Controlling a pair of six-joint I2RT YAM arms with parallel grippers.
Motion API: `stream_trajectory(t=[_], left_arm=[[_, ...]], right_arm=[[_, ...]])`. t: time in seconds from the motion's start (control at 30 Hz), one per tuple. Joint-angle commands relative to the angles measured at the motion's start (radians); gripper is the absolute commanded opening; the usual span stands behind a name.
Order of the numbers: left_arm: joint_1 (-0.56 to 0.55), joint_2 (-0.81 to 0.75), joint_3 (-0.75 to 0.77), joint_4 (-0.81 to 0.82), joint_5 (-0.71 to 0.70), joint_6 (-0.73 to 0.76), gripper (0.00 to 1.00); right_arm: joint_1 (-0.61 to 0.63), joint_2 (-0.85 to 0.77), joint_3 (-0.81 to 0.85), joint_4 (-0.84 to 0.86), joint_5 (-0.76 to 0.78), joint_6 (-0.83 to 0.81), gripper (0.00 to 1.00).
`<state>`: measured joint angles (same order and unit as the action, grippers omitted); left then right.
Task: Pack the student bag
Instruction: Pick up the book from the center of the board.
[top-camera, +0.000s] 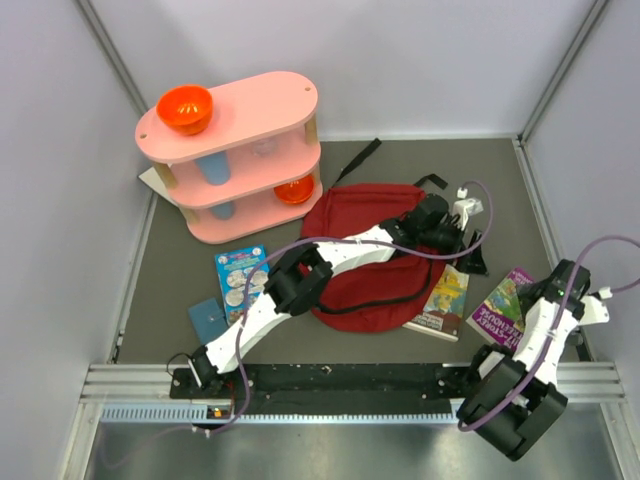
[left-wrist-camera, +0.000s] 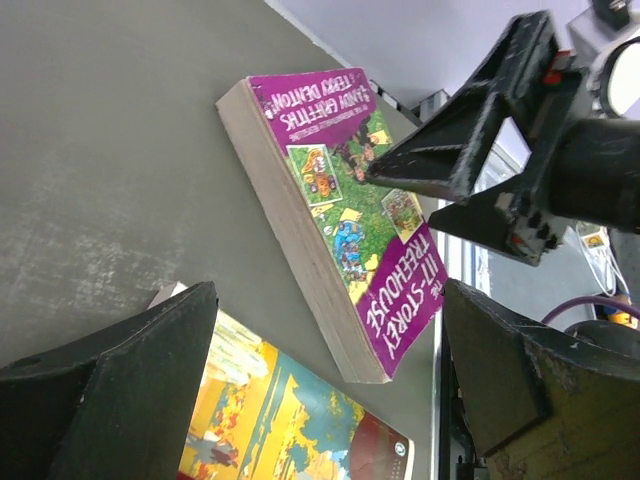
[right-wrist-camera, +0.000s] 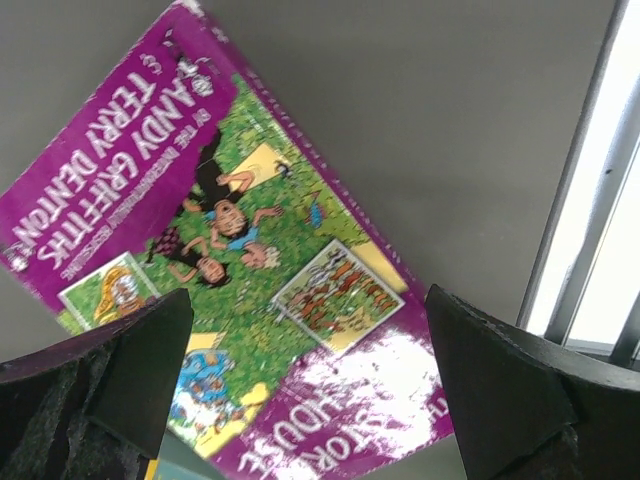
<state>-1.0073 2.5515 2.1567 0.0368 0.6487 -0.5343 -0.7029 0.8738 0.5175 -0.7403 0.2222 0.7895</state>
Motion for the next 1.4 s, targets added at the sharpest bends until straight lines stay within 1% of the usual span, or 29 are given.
stream_trajectory(t=[0.0, 0.03, 0.1, 0.2, 0.27, 0.3, 0.37, 0.4, 0.47, 0.5, 0.6, 0.87, 0.9, 1.07, 1.13, 1.17, 1.27, 1.3, 1.37], left_arm=[[-0.011, 0.006, 0.052, 0.120, 0.034, -0.032, 0.99], [-0.013, 0.010, 0.055, 0.124, 0.032, -0.036, 0.99], [-0.016, 0.019, 0.064, 0.130, 0.042, -0.039, 0.99], [-0.028, 0.029, 0.069, 0.146, 0.043, -0.039, 0.99], [-0.037, 0.045, 0.080, 0.152, 0.043, -0.036, 0.99], [-0.042, 0.050, 0.087, 0.144, 0.043, -0.033, 0.99], [-0.043, 0.068, 0.095, 0.141, 0.040, -0.038, 0.99], [-0.045, 0.075, 0.098, 0.141, 0.037, -0.049, 0.99], [-0.045, 0.099, 0.104, 0.130, 0.035, -0.058, 0.99], [-0.045, 0.105, 0.112, 0.121, 0.032, -0.059, 0.99], [-0.045, 0.122, 0.114, 0.089, 0.037, -0.070, 0.99], [-0.050, 0.144, 0.114, 0.048, 0.048, -0.133, 0.99], [-0.050, 0.147, 0.114, 0.032, 0.048, -0.147, 0.99], [-0.057, 0.173, 0.112, -0.031, 0.036, -0.179, 0.98], [-0.057, 0.188, 0.114, -0.032, 0.040, -0.194, 0.98], [-0.059, 0.191, 0.115, -0.034, 0.045, -0.211, 0.97], [-0.062, 0.196, 0.120, -0.032, 0.055, -0.239, 0.92], [-0.062, 0.197, 0.120, -0.032, 0.061, -0.246, 0.90], [-0.062, 0.199, 0.120, -0.032, 0.072, -0.260, 0.81]], right_arm=[[-0.009, -0.009, -0.063, 0.108, 0.098, 0.033, 0.99], [-0.009, -0.010, -0.077, 0.123, 0.127, 0.031, 0.99], [-0.009, -0.009, -0.114, 0.160, 0.137, 0.028, 0.99], [-0.010, 0.011, -0.157, 0.217, 0.108, 0.024, 0.99], [-0.010, 0.037, -0.162, 0.281, 0.039, 0.001, 0.99], [-0.010, 0.045, -0.162, 0.304, 0.007, -0.053, 0.99], [-0.010, 0.068, -0.151, 0.300, -0.043, -0.081, 0.99], [-0.010, 0.071, -0.148, 0.329, -0.138, -0.131, 0.99], [-0.010, 0.089, -0.168, 0.385, -0.219, -0.147, 0.99], [-0.010, 0.103, -0.166, 0.386, -0.310, -0.157, 0.98], [-0.010, 0.139, -0.169, 0.386, -0.392, -0.168, 0.97], [-0.010, 0.155, -0.171, 0.394, -0.540, -0.193, 0.97], [-0.010, 0.162, -0.172, 0.395, -0.576, -0.196, 0.97], [-0.010, 0.172, -0.177, 0.406, -0.624, -0.200, 0.96], [-0.010, 0.169, -0.177, 0.409, -0.646, -0.200, 0.95], [-0.010, 0.169, -0.175, 0.412, -0.655, -0.202, 0.95], [-0.010, 0.159, -0.169, 0.420, -0.699, -0.203, 0.88], [-0.010, 0.156, -0.166, 0.421, -0.717, -0.208, 0.81], [-0.010, 0.134, -0.155, 0.421, -0.773, -0.214, 0.76]])
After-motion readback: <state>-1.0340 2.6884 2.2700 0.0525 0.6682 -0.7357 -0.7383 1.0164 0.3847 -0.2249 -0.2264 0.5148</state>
